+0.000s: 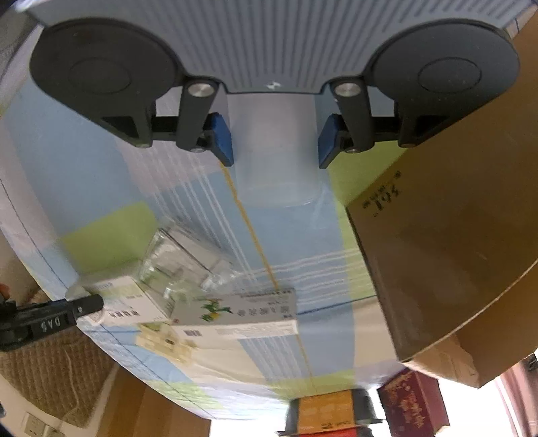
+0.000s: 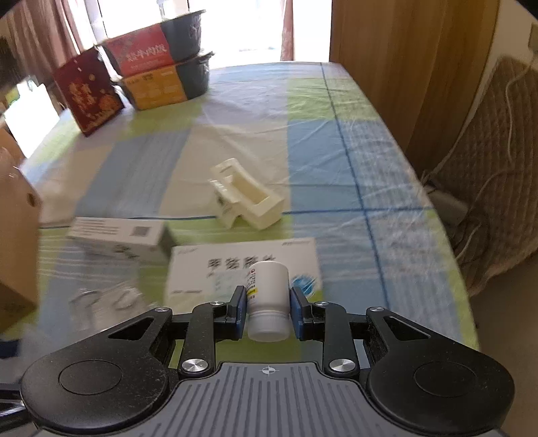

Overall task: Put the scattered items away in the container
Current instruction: 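Grasp the clear plastic cup with the left gripper while the right grasps the white pill bottle, then carry the cup and pill bottle over the cardboard box and open both grippers to drop them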

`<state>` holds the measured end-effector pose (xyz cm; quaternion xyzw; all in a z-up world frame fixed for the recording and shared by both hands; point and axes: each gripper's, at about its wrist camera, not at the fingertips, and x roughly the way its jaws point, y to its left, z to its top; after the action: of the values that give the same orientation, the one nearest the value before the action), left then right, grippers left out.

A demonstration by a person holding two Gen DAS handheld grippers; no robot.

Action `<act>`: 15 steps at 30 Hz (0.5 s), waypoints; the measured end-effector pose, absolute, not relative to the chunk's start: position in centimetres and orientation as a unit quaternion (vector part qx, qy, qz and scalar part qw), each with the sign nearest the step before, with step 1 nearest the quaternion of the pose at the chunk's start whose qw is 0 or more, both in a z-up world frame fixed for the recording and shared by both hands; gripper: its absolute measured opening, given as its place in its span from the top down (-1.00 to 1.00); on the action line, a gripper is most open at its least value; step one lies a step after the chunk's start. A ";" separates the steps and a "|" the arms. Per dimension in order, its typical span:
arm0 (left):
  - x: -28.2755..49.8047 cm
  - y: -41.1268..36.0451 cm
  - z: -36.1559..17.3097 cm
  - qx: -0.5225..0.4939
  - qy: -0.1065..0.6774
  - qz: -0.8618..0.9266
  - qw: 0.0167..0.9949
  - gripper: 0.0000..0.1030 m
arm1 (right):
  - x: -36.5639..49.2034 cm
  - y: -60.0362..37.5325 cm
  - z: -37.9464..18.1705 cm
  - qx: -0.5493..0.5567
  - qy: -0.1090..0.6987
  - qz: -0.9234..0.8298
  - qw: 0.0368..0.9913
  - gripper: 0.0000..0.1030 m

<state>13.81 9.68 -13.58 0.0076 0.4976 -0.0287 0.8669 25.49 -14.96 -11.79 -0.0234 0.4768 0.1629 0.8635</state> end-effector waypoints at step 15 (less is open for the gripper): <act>8.0 10.9 -5.9 -0.048 0.436 -0.034 0.898 0.08 | 19.0 -15.1 -8.7 0.096 0.504 0.238 0.825 0.42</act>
<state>7.96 10.91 -5.92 -0.0482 0.4364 -0.0339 0.8978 18.97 -15.12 -8.71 0.0955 0.5044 0.2376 0.8246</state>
